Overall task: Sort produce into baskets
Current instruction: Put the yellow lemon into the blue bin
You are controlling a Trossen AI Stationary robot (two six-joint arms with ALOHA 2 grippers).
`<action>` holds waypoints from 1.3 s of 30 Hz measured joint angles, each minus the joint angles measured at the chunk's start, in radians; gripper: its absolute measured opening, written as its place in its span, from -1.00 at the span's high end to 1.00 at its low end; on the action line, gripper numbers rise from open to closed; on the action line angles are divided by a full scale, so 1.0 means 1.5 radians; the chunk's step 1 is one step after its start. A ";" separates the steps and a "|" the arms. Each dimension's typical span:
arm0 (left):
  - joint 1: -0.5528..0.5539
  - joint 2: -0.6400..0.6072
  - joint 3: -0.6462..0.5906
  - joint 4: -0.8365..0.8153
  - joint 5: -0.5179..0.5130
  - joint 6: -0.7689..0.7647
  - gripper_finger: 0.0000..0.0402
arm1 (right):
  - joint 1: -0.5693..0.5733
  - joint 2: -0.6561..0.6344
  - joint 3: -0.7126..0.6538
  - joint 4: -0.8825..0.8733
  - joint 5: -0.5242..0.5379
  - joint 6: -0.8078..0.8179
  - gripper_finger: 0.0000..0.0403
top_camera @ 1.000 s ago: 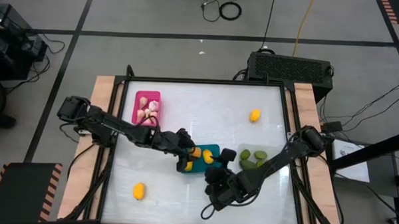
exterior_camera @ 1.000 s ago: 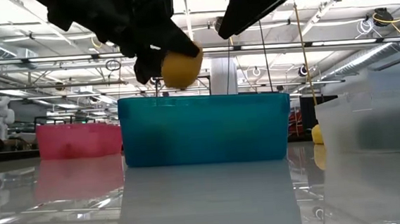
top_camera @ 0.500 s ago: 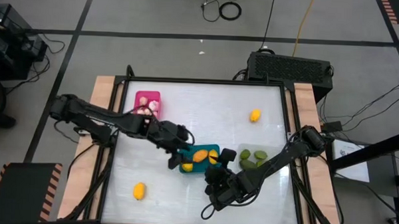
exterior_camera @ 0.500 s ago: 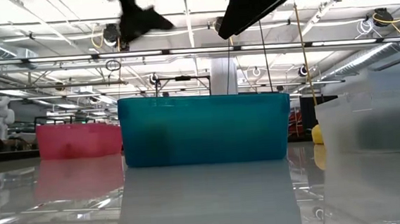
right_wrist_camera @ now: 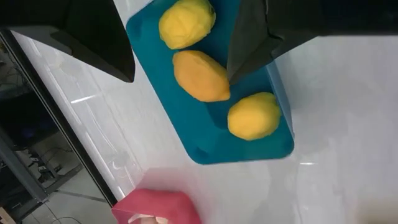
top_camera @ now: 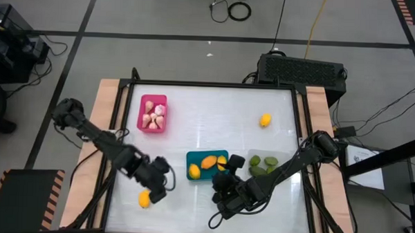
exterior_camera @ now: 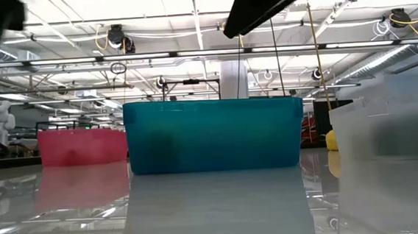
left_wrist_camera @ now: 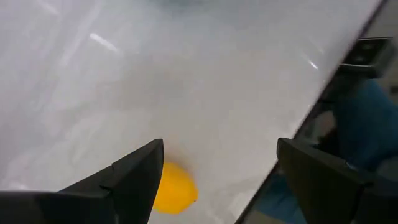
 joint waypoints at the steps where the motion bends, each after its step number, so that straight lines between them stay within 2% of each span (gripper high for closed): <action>1: -0.017 0.006 0.000 -0.009 -0.014 -0.029 -0.59 | 0.000 0.000 0.000 0.005 0.000 -0.003 -0.23; 4: -0.062 0.031 0.000 -0.036 -0.043 -0.125 -0.59 | -0.001 0.000 -0.001 0.025 0.000 -0.014 -0.23; 9: -0.109 0.085 0.000 -0.036 -0.046 -0.237 -0.59 | -0.001 0.000 -0.001 0.056 -0.001 -0.036 -0.23; 20: -0.156 0.164 0.000 -0.036 -0.032 -0.311 -0.59 | 0.000 0.001 -0.001 0.081 -0.017 -0.054 -0.23; 29: -0.188 0.170 0.000 -0.119 -0.039 -0.397 -0.59 | 0.000 0.001 -0.001 0.084 -0.019 -0.058 -0.23; 39: -0.202 0.170 -0.005 -0.084 -0.060 -0.417 -0.59 | 0.000 0.001 -0.001 0.085 -0.019 -0.058 -0.23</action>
